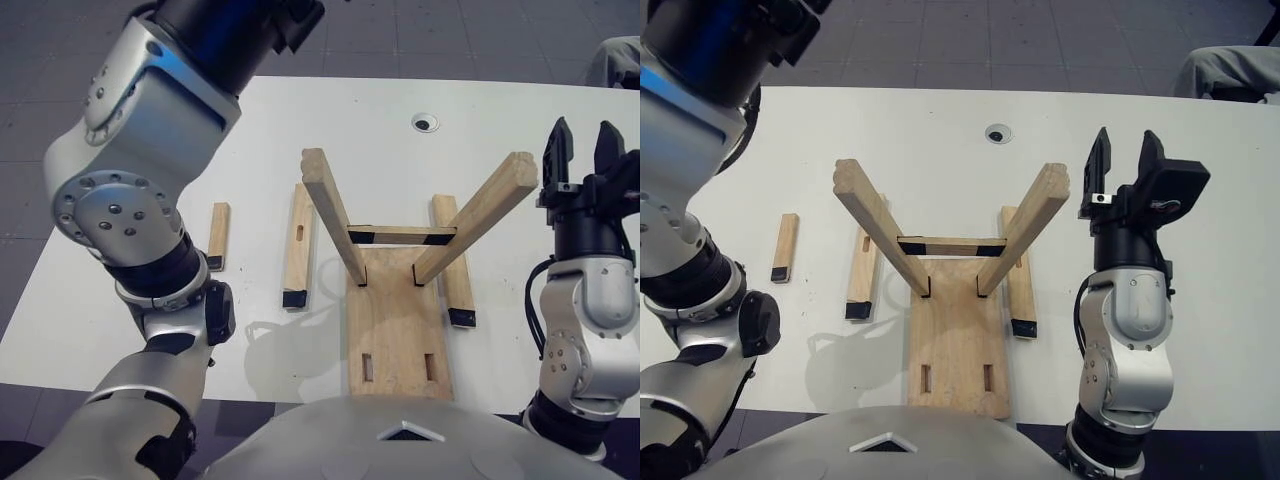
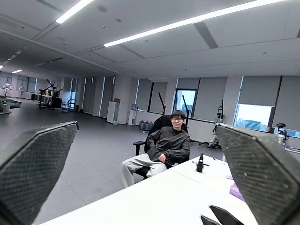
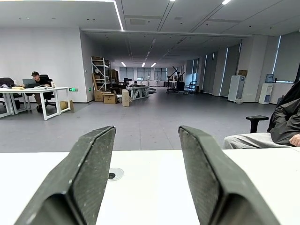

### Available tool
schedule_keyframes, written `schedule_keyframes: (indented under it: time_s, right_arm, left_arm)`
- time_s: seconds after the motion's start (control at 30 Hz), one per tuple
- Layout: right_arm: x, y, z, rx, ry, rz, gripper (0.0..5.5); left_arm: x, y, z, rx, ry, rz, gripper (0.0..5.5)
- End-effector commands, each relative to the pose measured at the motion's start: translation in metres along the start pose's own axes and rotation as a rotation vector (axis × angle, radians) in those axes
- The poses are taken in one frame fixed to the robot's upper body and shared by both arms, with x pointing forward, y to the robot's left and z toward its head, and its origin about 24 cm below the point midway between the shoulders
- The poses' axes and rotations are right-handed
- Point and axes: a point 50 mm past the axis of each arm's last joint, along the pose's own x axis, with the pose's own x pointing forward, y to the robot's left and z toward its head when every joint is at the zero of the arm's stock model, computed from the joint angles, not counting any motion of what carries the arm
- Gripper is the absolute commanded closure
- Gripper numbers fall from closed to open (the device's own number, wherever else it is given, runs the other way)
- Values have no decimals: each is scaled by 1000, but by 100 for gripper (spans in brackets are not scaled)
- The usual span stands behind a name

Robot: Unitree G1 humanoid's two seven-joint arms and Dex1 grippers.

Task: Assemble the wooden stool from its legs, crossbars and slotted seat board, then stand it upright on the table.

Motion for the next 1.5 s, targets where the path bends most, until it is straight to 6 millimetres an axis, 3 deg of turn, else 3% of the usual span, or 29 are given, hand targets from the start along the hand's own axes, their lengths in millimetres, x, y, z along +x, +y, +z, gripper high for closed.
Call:
schedule_keyframes:
  time_s: [0.03, 0.17, 0.27, 0.33, 0.4, 0.5, 0.77, 0.9, 1.03, 1.13, 1.3, 1.33, 1.4, 1.5]
  right_arm:
    - [-4, 0, 0, 2, -3, -9, 304]
    - [-4, 1, -1, 6, 0, -7, 304]
    - [-5, 1, -1, 6, 5, -7, 304]
    - [-6, 0, 0, 7, 2, -11, 304]
    - [-7, -1, 4, 8, -9, -18, 304]
    - [-7, 0, 4, 9, -13, -14, 304]
    - [-8, 2, 3, 13, -11, -9, 304]
    - [-8, 3, 2, 17, -8, -7, 304]
    - [-7, 5, 1, 21, -6, -3, 304]
    - [-7, 5, 2, 21, -8, -2, 304]
    - [-8, 5, 2, 22, -8, 1, 304]
    - [-8, 5, 2, 23, -8, 2, 304]
    - [-8, 5, 3, 22, -9, 3, 304]
    - [-9, 6, 4, 23, -12, 6, 304]
  left_arm:
    - [-7, -6, -8, -38, 54, -21, 1]
    - [-12, -1, -7, -115, 58, -5, 1]
    - [-30, -2, -52, -236, 282, 12, 1]
    - [-53, -5, -105, -330, 506, 64, 1]
    - [-76, -9, -144, -400, 664, 109, 1]
    - [-87, -7, -160, -431, 693, 150, 1]
    - [-63, 1, -126, -390, 426, 100, 1]
    - [-36, 8, -66, -298, 148, 27, 1]
    - [-21, 4, -15, -201, -47, -43, 1]
    - [-15, -1, 24, -114, -179, -71, 1]
    - [-17, -2, 66, -57, -325, -73, 1]
    - [-20, 1, 67, -73, -313, -56, 1]
    - [-28, 11, 46, -94, -201, 1, 1]
    - [-30, 17, -19, -169, 76, 67, 1]
